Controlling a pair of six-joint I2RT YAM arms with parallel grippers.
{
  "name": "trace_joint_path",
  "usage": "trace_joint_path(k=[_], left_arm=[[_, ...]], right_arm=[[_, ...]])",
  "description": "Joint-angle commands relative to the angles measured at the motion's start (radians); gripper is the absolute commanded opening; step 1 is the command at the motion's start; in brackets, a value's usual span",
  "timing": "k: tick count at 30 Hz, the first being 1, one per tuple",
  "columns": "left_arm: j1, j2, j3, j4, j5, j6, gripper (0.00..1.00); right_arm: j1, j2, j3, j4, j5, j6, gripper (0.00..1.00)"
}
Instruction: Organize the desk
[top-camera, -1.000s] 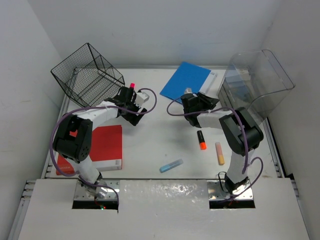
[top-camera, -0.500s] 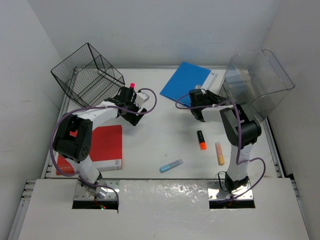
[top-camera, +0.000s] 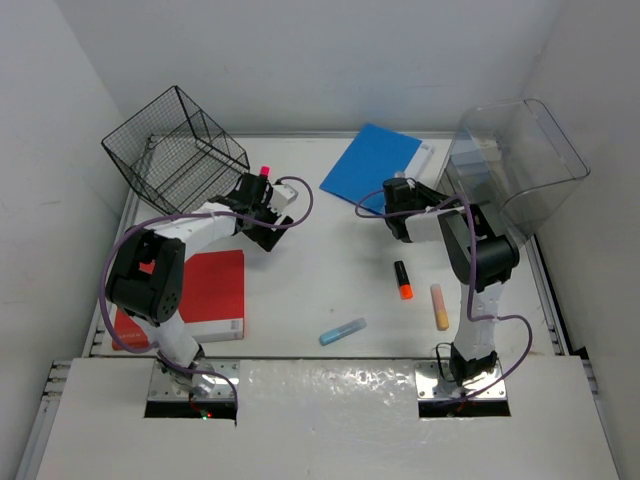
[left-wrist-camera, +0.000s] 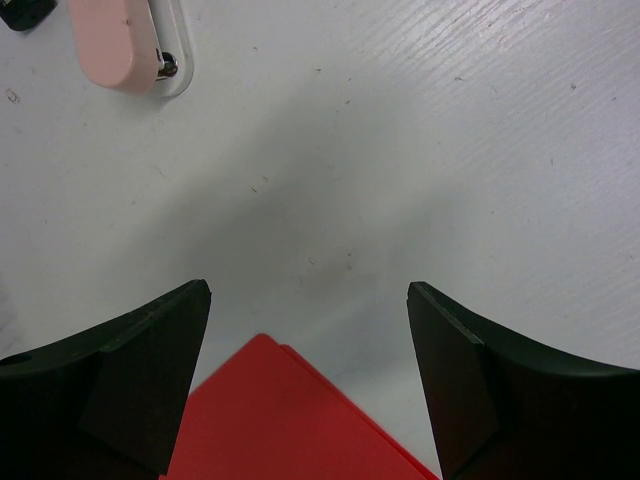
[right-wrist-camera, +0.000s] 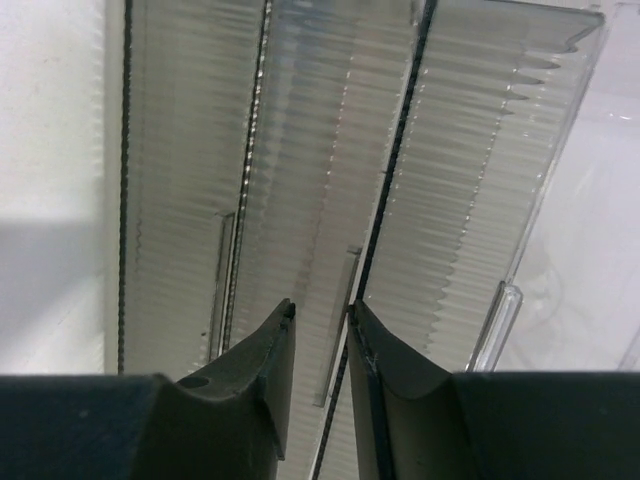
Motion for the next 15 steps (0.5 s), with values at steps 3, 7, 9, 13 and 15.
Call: trace_joint_path(k=[3, 7, 9, 13, 15], left_arm=[[-0.001, -0.02, 0.011, 0.016, -0.005, 0.008, 0.78], [-0.001, -0.019, 0.011, 0.014, -0.008, 0.008, 0.78], [-0.001, -0.017, 0.012, 0.013, -0.011, 0.008, 0.78], [-0.002, -0.019, 0.012, 0.014, -0.013, 0.011, 0.78], [-0.001, -0.02, 0.011, 0.013, -0.017, 0.011, 0.78]], right_arm=[[-0.001, 0.005, 0.032, 0.082, 0.013, -0.045, 0.22], [-0.002, 0.002, 0.023, 0.104, 0.024, -0.064, 0.06], [-0.004, -0.004, 0.015, 0.115, 0.025, -0.07, 0.0], [-0.001, -0.008, 0.017, 0.088, 0.027, -0.056, 0.0], [-0.001, -0.011, 0.02, 0.068, 0.028, -0.044, 0.0]])
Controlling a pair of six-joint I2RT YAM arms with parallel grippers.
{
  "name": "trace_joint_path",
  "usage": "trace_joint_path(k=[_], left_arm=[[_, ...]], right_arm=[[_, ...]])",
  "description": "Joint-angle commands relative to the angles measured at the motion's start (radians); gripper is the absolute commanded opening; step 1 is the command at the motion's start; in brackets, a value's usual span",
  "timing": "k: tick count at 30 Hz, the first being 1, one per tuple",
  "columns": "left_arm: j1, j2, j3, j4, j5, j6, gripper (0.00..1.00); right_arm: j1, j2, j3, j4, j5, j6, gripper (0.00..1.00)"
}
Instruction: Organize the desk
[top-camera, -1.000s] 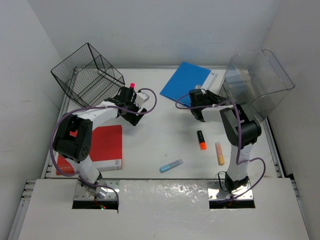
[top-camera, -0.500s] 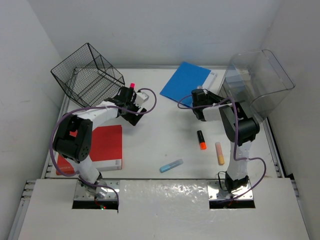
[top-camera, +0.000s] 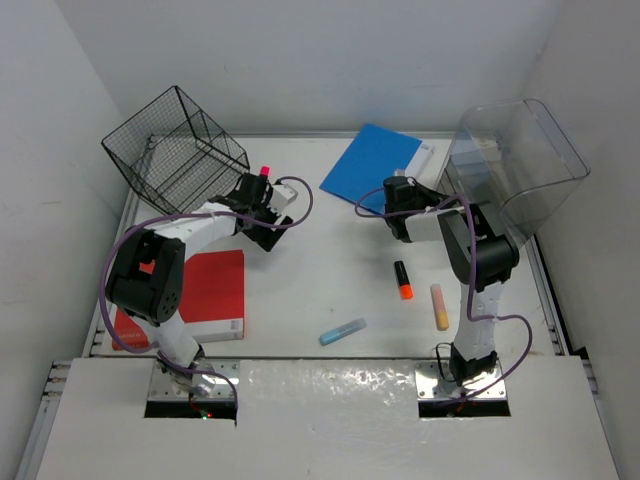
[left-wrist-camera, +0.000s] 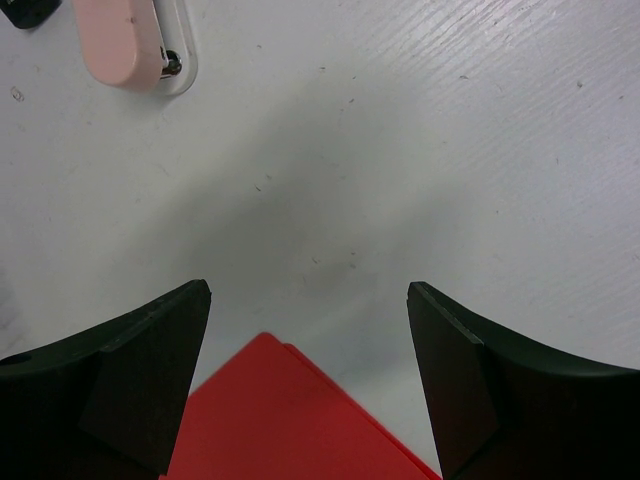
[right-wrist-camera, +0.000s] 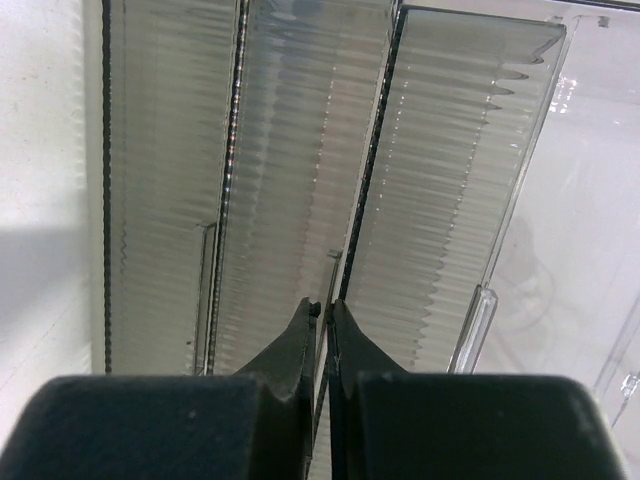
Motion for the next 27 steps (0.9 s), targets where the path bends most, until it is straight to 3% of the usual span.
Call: trace_joint_path(k=[1, 27], left_arm=[[-0.001, -0.02, 0.011, 0.014, -0.01, 0.011, 0.78], [-0.002, -0.014, 0.007, 0.013, -0.019, 0.019, 0.78]], right_arm=[[0.001, -0.015, 0.021, -0.005, 0.02, 0.019, 0.0], [0.283, -0.09, 0.136, -0.49, -0.015, 0.376, 0.0]])
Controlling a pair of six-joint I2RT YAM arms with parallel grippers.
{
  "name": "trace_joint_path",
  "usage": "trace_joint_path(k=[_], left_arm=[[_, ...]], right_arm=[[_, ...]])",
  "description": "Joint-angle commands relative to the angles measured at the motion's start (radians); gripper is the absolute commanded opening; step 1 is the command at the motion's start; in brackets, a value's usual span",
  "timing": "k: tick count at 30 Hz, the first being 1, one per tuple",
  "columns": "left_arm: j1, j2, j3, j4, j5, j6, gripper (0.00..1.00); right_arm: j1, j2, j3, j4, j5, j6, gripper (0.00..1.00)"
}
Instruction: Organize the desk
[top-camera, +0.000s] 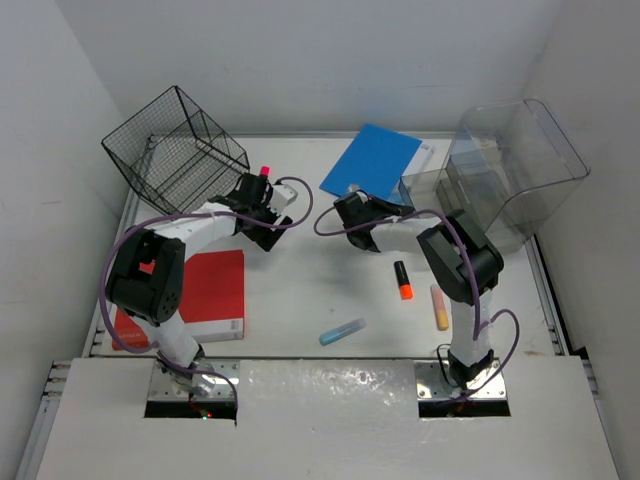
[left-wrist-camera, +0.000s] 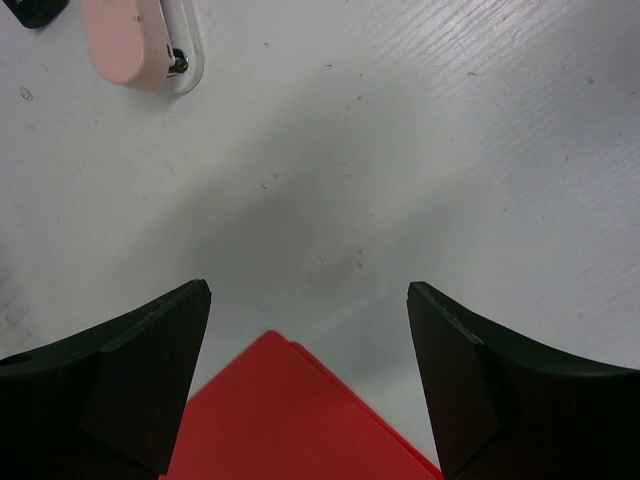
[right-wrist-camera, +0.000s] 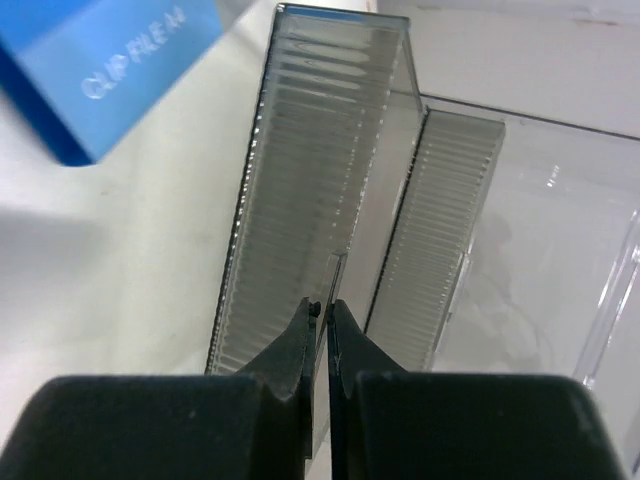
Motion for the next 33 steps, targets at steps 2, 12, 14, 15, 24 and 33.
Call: trace_joint_path(k=[2, 12, 14, 15, 24, 33], left_arm=[[-0.002, -0.014, 0.007, 0.014, -0.009, 0.007, 0.78], [-0.002, 0.001, 0.033, 0.004, -0.021, 0.019, 0.78], [-0.001, -0.005, 0.044, -0.005, -0.007, 0.024, 0.78], [-0.001, -0.007, 0.053, -0.016, -0.001, 0.024, 0.78], [0.022, -0.046, 0.044, -0.038, 0.034, 0.006, 0.79], [0.142, -0.053, 0.064, -0.051, 0.123, -0.024, 0.79]], right_arm=[[0.01, -0.059, 0.055, -0.108, -0.054, 0.08, 0.0], [0.012, -0.182, 0.098, -0.246, -0.295, 0.245, 0.5], [0.012, -0.24, 0.089, -0.245, -0.373, 0.271, 0.58], [0.012, -0.263, 0.086, -0.249, -0.432, 0.282, 0.68], [0.01, -0.536, -0.038, -0.421, -0.995, 0.515, 0.88], [0.116, -0.729, -0.381, -0.372, -1.54, 0.292, 0.81]])
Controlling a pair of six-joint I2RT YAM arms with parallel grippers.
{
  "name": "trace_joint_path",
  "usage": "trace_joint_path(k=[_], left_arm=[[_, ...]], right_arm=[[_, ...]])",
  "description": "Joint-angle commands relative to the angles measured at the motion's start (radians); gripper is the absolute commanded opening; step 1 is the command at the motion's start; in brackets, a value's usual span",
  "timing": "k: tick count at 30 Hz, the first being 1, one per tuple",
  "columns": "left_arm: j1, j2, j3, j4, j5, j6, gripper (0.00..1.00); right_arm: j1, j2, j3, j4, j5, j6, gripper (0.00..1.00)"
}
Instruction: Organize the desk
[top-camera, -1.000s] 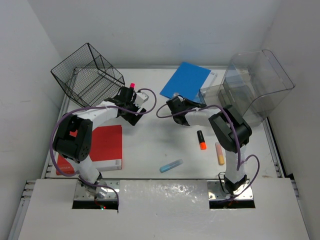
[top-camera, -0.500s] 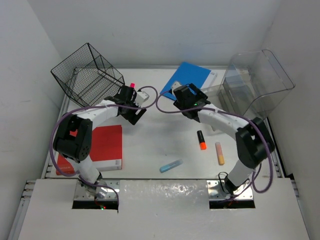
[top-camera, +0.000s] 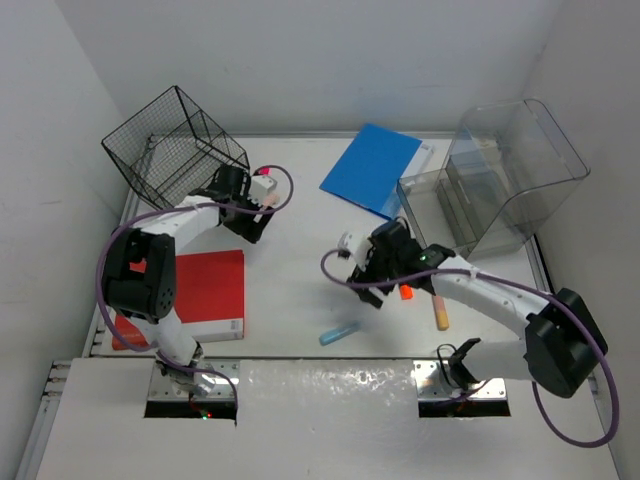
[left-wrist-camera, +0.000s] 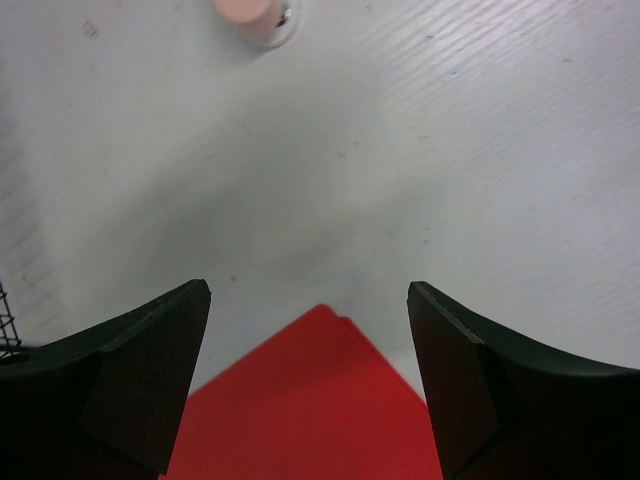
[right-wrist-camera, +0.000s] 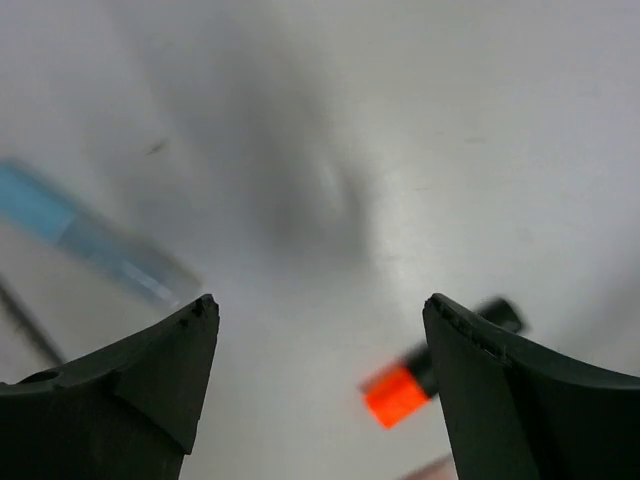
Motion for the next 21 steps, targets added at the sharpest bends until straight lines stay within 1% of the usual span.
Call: trace_joint_path(k=[1, 4, 7, 13, 15, 17, 21], left_arm=[[0.028, -0.052, 0.03, -0.003, 0.056, -0.021, 0.79], [0.028, -0.066, 0.028, -0.008, 0.062, -0.021, 0.79], [0.03, -0.078, 0.021, -0.003, 0.056, -0.019, 0.79], [0.031, -0.081, 0.019, 0.002, 0.036, -0.016, 0.79], [0.031, -0.08, 0.019, 0.0, 0.039, -0.014, 0.79], [0.031, -0.08, 0.019, -0.003, 0.038, -0.014, 0.79], [0.031, -0.084, 0.016, 0.003, 0.025, -0.013, 0.79]], right_arm=[[0.078, -0.028, -0.063, 0.045, -0.237, -0.126, 0.81], [0.114, 0.025, -0.055, 0.029, -0.29, -0.189, 0.79], [0.147, 0.104, -0.048, -0.001, -0.321, -0.219, 0.78], [0.232, 0.229, -0.035, 0.039, -0.248, -0.231, 0.77], [0.247, 0.272, -0.032, 0.057, -0.246, -0.237, 0.76], [0.255, 0.304, -0.04, 0.113, -0.235, -0.231, 0.73], [0.262, 0.349, -0.025, 0.147, -0.178, -0.217, 0.44]])
